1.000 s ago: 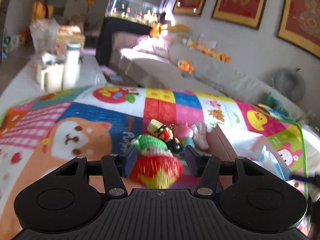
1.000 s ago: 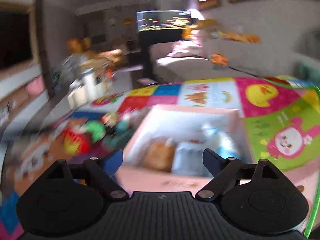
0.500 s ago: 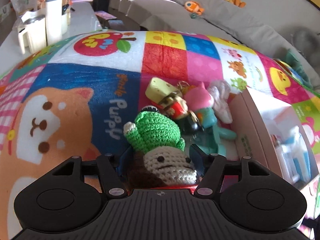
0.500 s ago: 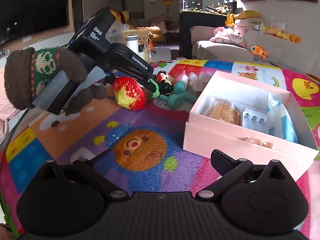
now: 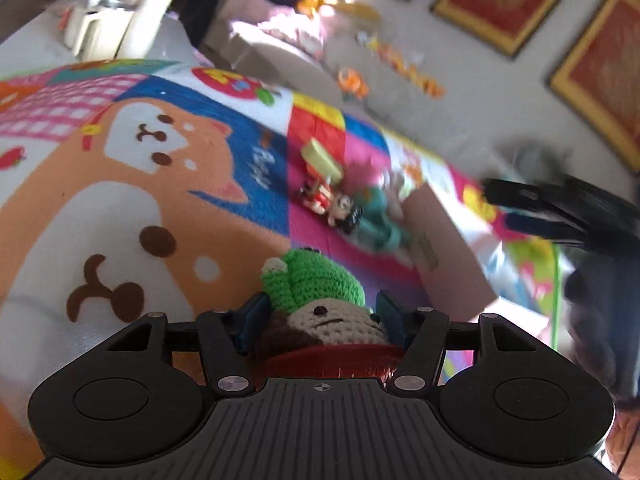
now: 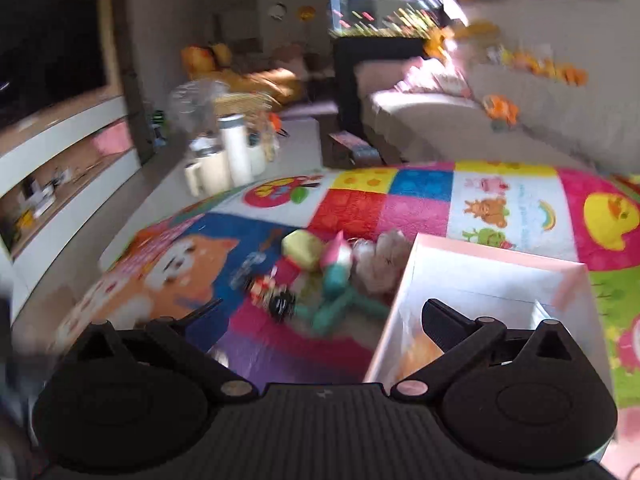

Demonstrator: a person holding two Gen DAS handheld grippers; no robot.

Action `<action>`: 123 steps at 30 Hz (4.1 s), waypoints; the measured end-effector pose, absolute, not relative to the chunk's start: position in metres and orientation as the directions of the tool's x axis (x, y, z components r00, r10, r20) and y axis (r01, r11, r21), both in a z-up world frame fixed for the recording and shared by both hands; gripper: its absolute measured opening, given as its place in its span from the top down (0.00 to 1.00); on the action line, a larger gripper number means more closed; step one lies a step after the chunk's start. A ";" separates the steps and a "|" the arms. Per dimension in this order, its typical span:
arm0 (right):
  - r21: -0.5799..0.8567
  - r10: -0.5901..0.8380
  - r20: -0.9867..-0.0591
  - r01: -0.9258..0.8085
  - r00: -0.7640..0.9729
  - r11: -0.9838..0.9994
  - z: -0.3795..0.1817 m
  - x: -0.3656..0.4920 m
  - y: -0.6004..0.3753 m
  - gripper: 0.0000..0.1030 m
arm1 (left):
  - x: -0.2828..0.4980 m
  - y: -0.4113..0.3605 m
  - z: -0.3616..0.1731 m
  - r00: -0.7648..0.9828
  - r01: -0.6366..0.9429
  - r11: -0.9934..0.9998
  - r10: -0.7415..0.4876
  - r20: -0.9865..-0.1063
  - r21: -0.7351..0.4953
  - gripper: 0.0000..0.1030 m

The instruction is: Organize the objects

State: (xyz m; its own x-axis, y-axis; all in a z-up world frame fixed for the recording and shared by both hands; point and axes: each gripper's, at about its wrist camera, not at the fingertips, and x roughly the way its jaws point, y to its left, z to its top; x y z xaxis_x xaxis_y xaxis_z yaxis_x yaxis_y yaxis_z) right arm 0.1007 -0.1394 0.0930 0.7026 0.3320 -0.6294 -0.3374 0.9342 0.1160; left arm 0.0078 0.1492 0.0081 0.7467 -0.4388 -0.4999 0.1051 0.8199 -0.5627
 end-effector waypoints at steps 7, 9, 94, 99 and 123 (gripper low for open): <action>0.052 0.145 -0.734 -0.158 0.663 0.986 0.074 0.212 -0.107 0.42 | 0.007 0.157 -0.002 0.773 0.143 0.769 -0.480 -0.415 -0.623 0.36; -0.007 0.077 -0.750 -0.125 0.657 0.992 0.057 0.236 -0.092 0.45 | 0.007 0.158 -0.004 0.773 0.144 0.761 -0.485 -0.409 -0.632 0.36; 0.062 0.289 -0.678 -0.339 0.676 0.939 0.005 -0.051 -0.201 0.00 | -0.038 0.071 0.036 0.653 0.173 0.971 -0.238 -0.719 -0.164 0.36; 0.066 0.408 -0.600 -0.466 0.688 0.883 0.030 -0.068 -0.179 0.20 | -0.038 0.091 0.039 0.656 0.144 0.967 -0.252 -0.711 -0.211 0.36; -0.012 0.443 -0.578 -0.550 0.685 0.835 0.062 -0.085 -0.167 0.58 | -0.042 0.091 0.033 0.629 0.179 0.951 -0.307 -0.714 -0.251 0.38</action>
State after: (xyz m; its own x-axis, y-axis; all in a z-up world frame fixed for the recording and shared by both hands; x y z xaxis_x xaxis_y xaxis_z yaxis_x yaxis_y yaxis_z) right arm -0.0851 -0.1667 0.0622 0.6854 0.4430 -0.5779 -0.5502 0.8350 -0.0123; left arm -0.0425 0.0909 0.0333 0.6293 -0.3066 -0.7141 0.1787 0.9513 -0.2510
